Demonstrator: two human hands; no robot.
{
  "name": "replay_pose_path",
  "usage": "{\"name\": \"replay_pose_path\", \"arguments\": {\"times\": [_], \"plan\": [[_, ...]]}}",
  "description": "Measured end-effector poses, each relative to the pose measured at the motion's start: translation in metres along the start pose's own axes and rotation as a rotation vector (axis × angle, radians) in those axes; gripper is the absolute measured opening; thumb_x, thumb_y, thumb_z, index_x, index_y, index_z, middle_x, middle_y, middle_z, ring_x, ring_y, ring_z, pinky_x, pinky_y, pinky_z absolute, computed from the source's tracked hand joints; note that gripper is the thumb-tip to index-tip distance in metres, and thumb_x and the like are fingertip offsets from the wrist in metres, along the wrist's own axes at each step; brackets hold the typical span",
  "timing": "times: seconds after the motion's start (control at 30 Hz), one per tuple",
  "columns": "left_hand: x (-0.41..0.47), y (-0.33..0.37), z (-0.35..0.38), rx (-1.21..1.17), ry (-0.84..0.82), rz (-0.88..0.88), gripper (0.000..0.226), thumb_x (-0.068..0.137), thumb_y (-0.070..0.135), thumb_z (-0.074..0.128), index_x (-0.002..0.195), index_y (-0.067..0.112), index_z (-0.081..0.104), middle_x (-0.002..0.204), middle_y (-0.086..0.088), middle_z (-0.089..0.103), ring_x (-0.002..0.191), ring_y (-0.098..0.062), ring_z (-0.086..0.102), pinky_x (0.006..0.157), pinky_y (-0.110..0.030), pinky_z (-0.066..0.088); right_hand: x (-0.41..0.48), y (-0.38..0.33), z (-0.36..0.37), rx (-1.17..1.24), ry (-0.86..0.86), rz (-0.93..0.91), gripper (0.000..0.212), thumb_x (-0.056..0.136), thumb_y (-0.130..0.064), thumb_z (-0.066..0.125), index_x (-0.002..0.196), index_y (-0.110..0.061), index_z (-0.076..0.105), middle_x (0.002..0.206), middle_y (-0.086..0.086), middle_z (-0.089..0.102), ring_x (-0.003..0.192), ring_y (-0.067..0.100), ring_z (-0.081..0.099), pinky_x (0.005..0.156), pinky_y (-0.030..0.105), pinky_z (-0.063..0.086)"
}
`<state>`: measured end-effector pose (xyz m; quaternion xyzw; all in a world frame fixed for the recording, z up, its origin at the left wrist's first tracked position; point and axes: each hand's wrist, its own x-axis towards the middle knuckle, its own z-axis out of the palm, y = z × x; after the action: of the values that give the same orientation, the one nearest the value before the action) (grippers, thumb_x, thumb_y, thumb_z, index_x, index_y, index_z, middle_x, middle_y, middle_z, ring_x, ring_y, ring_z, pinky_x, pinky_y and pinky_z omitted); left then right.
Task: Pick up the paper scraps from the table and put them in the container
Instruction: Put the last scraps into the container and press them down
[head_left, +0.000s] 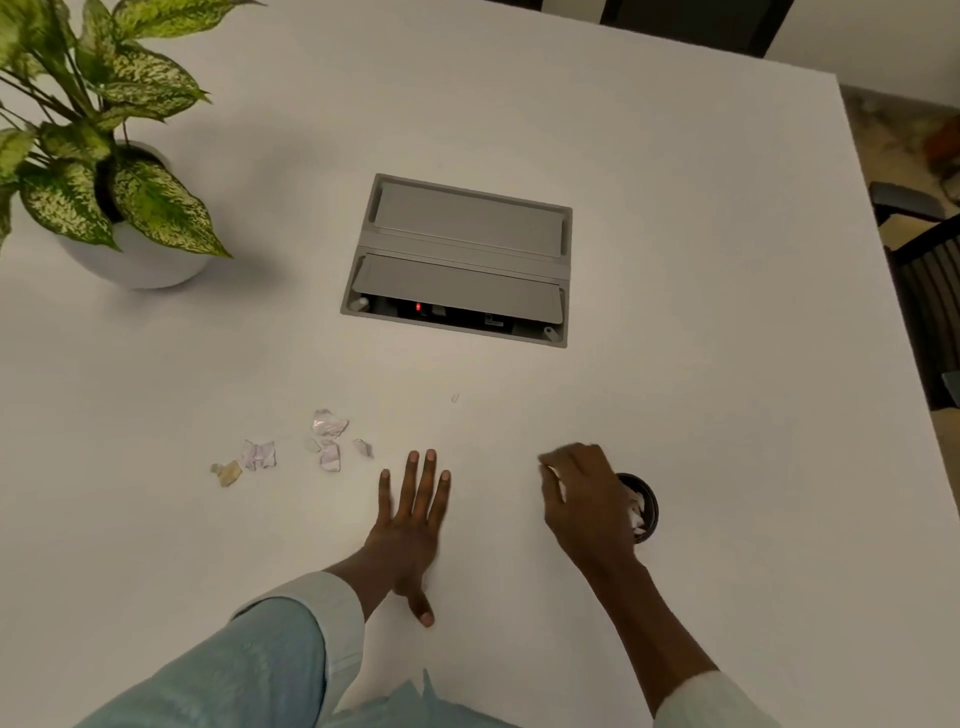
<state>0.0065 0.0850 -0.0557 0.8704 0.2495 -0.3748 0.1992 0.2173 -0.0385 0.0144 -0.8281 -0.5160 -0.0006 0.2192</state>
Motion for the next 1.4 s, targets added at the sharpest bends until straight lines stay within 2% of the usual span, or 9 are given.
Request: {"name": "replay_pose_path", "arguments": {"times": [0.1,0.27,0.43,0.73,0.83,0.93,1.07,1.17,1.4], "plan": [[0.002,-0.002,0.001,0.010,-0.015,-0.004,0.191,0.027,0.093,0.077,0.143,0.005,-0.045,0.145,-0.029,-0.056,0.131,-0.053,-0.054,0.106,-0.081,-0.018,0.036,-0.012,0.039,0.026,-0.160,-0.100,0.015,0.088,-0.002,0.068,0.100,-0.010,0.071,0.097,0.001,0.066,0.094,0.021,0.059,0.058,0.036,0.055],[0.006,-0.004,0.003,0.010,-0.010,-0.007,0.187,0.034,0.088,0.083,0.144,0.009,-0.046,0.146,-0.025,-0.057,0.133,-0.050,-0.053,0.108,-0.077,-0.021,0.082,-0.020,0.102,0.000,-0.363,-0.141,0.025,0.082,0.005,0.071,0.103,-0.007,0.073,0.100,0.005,0.068,0.094,0.023,0.061,0.064,0.041,0.060],[0.010,-0.007,0.010,0.024,-0.012,-0.024,0.183,0.038,0.089,0.081,0.147,0.009,-0.042,0.150,-0.025,-0.053,0.134,-0.051,-0.052,0.109,-0.077,-0.022,0.107,-0.022,0.136,-0.043,-0.451,-0.163,0.028,0.082,0.004,0.076,0.110,-0.002,0.072,0.107,0.010,0.068,0.097,0.025,0.064,0.075,0.038,0.062],[0.012,-0.007,0.010,0.016,-0.026,-0.029,0.177,0.045,0.084,0.083,0.148,0.011,-0.041,0.151,-0.022,-0.053,0.132,-0.050,-0.054,0.108,-0.075,-0.027,0.119,-0.041,0.152,-0.164,-0.513,-0.203,0.022,0.075,0.005,0.080,0.096,0.002,0.073,0.099,0.015,0.067,0.091,0.027,0.061,0.068,0.035,0.059],[0.010,-0.007,0.008,0.028,-0.026,-0.017,0.179,0.043,0.087,0.082,0.148,0.010,-0.042,0.149,-0.023,-0.055,0.131,-0.050,-0.055,0.104,-0.074,-0.032,0.116,-0.044,0.153,-0.108,-0.510,-0.084,0.019,0.081,0.005,0.076,0.099,0.000,0.073,0.095,0.015,0.068,0.087,0.026,0.062,0.069,0.036,0.059],[0.010,-0.007,0.007,0.027,-0.029,-0.014,0.180,0.041,0.088,0.081,0.147,0.010,-0.043,0.149,-0.023,-0.055,0.131,-0.050,-0.055,0.106,-0.075,-0.028,0.112,-0.046,0.155,-0.097,-0.500,0.010,0.016,0.081,0.006,0.074,0.094,-0.003,0.071,0.087,0.012,0.067,0.079,0.025,0.062,0.065,0.036,0.059],[0.011,-0.006,0.006,0.023,-0.027,-0.014,0.181,0.039,0.089,0.080,0.147,0.011,-0.043,0.149,-0.022,-0.055,0.130,-0.049,-0.056,0.108,-0.076,-0.023,0.100,-0.051,0.147,-0.076,-0.522,0.035,0.014,0.088,-0.003,0.068,0.102,-0.002,0.066,0.095,0.016,0.066,0.087,0.029,0.064,0.072,0.036,0.055],[0.011,-0.004,0.006,0.003,-0.018,0.000,0.180,0.041,0.090,0.079,0.144,0.012,-0.046,0.147,-0.021,-0.057,0.129,-0.048,-0.058,0.109,-0.075,-0.023,0.080,-0.053,0.134,-0.022,-0.517,0.086,0.012,0.089,-0.006,0.063,0.101,-0.007,0.065,0.097,0.011,0.066,0.090,0.026,0.063,0.073,0.034,0.052],[0.006,0.000,0.002,0.006,-0.011,-0.004,0.188,0.029,0.095,0.075,0.144,0.010,-0.046,0.146,-0.024,-0.057,0.131,-0.051,-0.055,0.108,-0.078,-0.021,-0.001,-0.036,0.050,0.200,-0.214,0.304,0.018,0.080,-0.004,0.069,0.089,-0.020,0.065,0.089,-0.006,0.058,0.082,0.013,0.056,0.066,0.028,0.049]]}}
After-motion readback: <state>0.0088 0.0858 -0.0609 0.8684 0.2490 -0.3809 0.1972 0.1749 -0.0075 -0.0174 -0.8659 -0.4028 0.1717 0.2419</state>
